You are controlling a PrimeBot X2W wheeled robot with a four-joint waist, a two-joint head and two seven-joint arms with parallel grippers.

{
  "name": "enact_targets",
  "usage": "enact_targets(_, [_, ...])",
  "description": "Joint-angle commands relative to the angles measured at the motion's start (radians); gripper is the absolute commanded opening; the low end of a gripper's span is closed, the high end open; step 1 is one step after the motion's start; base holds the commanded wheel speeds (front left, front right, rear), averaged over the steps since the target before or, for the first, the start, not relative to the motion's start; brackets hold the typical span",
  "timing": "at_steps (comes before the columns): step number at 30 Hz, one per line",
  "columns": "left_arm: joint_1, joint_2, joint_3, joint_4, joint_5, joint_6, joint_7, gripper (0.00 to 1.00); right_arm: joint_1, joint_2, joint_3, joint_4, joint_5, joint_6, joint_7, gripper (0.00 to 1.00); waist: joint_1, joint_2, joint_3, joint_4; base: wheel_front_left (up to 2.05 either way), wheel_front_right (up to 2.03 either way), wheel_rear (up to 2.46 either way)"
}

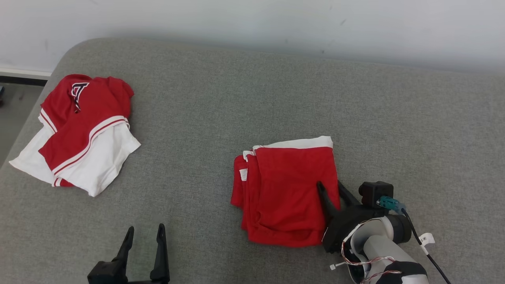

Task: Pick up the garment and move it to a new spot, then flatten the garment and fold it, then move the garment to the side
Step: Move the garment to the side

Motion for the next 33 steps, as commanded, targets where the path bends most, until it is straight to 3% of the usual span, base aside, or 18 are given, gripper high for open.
enact_targets(1, [-0.011, 0.000, -0.001, -0.006, -0.002, 0.003, -0.003, 1.00, 0.022, 0.005, 0.013, 0.024, 0.016, -0.003, 0.012, 0.00, -0.0001, 0.0000, -0.002, -0.005, 0.00, 0.00, 0.00])
enact_targets(9, [-0.012, 0.000, -0.006, -0.019, 0.018, -0.006, -0.003, 1.00, 0.028, 0.001, -0.032, -0.071, -0.026, -0.003, 0.004, 0.00, -0.0001, 0.0000, -0.028, -0.096, 0.00, 0.00, 0.00])
enact_targets(18, [-0.050, 0.000, -0.008, -0.044, 0.042, -0.018, -0.003, 1.00, 0.070, 0.002, -0.057, -0.142, -0.046, -0.003, 0.004, 0.00, -0.0001, 0.0000, -0.021, -0.366, 0.00, 0.00, 0.00])
enact_targets(19, [-0.050, 0.000, -0.008, -0.044, 0.042, -0.018, -0.003, 1.00, 0.070, 0.002, -0.057, -0.142, -0.046, -0.003, 0.004, 0.00, -0.0001, 0.0000, -0.021, -0.366, 0.00, 0.00, 0.00])
enact_targets(24, [-0.082, 0.001, -0.002, -0.043, 0.069, -0.027, -0.003, 1.00, 0.085, 0.003, -0.039, -0.181, -0.007, -0.003, 0.004, 0.00, -0.0001, 0.0000, 0.006, -0.549, 0.00, 0.00, 0.00])
enact_targets(29, [-0.099, 0.001, -0.002, -0.038, 0.087, -0.036, -0.003, 1.00, 0.087, 0.004, -0.006, -0.210, 0.021, -0.003, 0.004, 0.00, -0.0001, 0.0000, 0.033, -0.657, 0.00, 0.00, 0.00])
enact_targets(33, [-0.129, 0.001, -0.023, -0.030, 0.100, -0.046, -0.003, 1.00, 0.093, 0.004, -0.011, -0.233, 0.020, -0.003, 0.004, 0.00, -0.0001, 0.0000, 0.065, -0.683, 0.00, 0.00, 0.00])
